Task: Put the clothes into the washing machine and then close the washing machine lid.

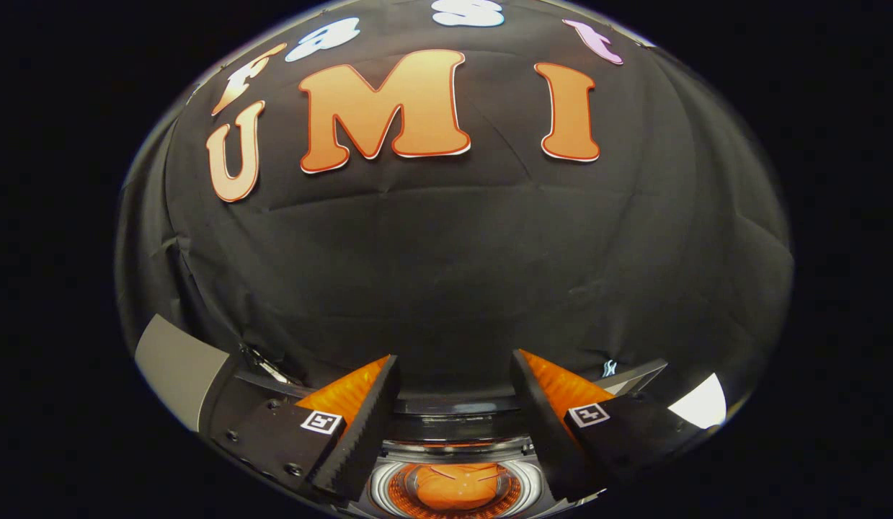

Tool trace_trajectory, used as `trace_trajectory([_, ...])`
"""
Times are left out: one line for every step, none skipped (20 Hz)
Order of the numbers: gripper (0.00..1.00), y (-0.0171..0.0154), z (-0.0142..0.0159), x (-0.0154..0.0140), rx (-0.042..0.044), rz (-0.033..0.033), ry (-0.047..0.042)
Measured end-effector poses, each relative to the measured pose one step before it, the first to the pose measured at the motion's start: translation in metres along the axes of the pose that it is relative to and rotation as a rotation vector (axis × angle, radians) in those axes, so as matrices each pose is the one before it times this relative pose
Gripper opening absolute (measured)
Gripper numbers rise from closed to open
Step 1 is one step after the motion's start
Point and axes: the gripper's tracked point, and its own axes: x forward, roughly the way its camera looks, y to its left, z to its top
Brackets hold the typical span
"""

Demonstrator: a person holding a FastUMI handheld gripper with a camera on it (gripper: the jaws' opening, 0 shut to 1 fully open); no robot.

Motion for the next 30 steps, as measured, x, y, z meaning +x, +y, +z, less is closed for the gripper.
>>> trace_trajectory([0.98,0.00025,-0.00396,-0.0059,-0.00604,0.00203,-0.00094])
trace_trajectory([0.98,-0.00103,-0.00419,-0.00812,-0.00112,0.00132,-0.00752])
trace_trajectory([0.98,0.00007,-0.00294,-0.00771,0.00703,-0.00183,-0.01112])
trace_trajectory([0.98,0.00102,-0.00575,-0.00903,-0.00693,-0.00082,-0.00045])
trace_trajectory([0.98,-0.00007,-0.00669,-0.00885,-0.0032,-0.00131,0.00093])
trace_trajectory([0.98,-0.00016,-0.0041,-0.00692,0.00033,-0.00123,-0.00889])
trace_trajectory([0.98,0.00019,-0.00596,-0.00802,-0.00358,-0.00178,-0.01419])
trace_trajectory([0.98,0.00089,-0.00303,-0.00611,0.00219,-0.0034,-0.02023])
trace_trajectory([0.98,0.0008,-0.0061,-0.0065,-0.00107,-0.00485,-0.00507])
trace_trajectory([0.98,0.00036,-0.00622,-0.00392,-0.0017,-0.00532,-0.00324])
trace_trajectory([0.98,0.00035,-0.00467,-0.00433,0.00092,-0.00185,-0.00561])
trace_trajectory([0.98,0.00026,-0.00364,-0.00512,0.00071,-0.0044,-0.0054])
trace_trajectory([0.98,-0.0002,-0.00438,-0.0036,-0.00382,-0.00279,-0.00439])
trace_trajectory([0.98,0.00058,-0.0043,-0.00154,-0.00171,-0.00025,-0.00055])
trace_trajectory([0.98,0.00025,-0.00295,-0.00204,0.00754,-0.00294,-0.00378])
trace_trajectory([0.98,-0.00057,-0.00896,-0.00326,0.00301,-0.00964,0.01773])
trace_trajectory([0.98,-0.00137,-0.01332,0.00057,0.00321,-0.0085,0.02656])
trace_trajectory([0.98,0.0001,-0.01938,0.00123,0.00682,0.00679,0.05744])
trace_trajectory([0.98,0.0018,-0.01601,0.00032,0.01642,0.01298,0.01971])
trace_trajectory([0.98,-0.0009,-0.01718,-0.00049,0.01228,-0.00003,0.02062])
trace_trajectory([0.98,-0.00133,-0.01015,0.00053,0.01214,0.0006,0.00689])
trace_trajectory([0.98,-0.00221,-0.0123,0.00132,0.00598,-0.00185,0.02465])
trace_trajectory([0.98,-0.0007,-0.01009,0.00235,0.00707,0.00295,0.0183])
trace_trajectory([0.98,-0.00201,-0.00892,0.00091,0.00265,-0.00056,0.01866])
trace_trajectory([0.98,-0.00127,-0.00733,0.00205,0.00075,0.0028,0.01594])
trace_trajectory([0.98,-0.00062,-0.00372,0.00071,-0.00616,-0.00526,0.01492])
trace_trajectory([0.98,-0.00003,-0.00375,0.00201,-0.00198,0.0027,0.00857])
trace_trajectory([0.98,-0.00046,-0.00779,0.00115,0.00003,0.00087,0.01585])
trace_trajectory([0.98,-0.00034,-0.00479,0.00083,0.00292,0.00221,0.0102])
trace_trajectory([0.98,-0.00099,-0.00612,0.00061,0.00135,-0.00008,0.00911])
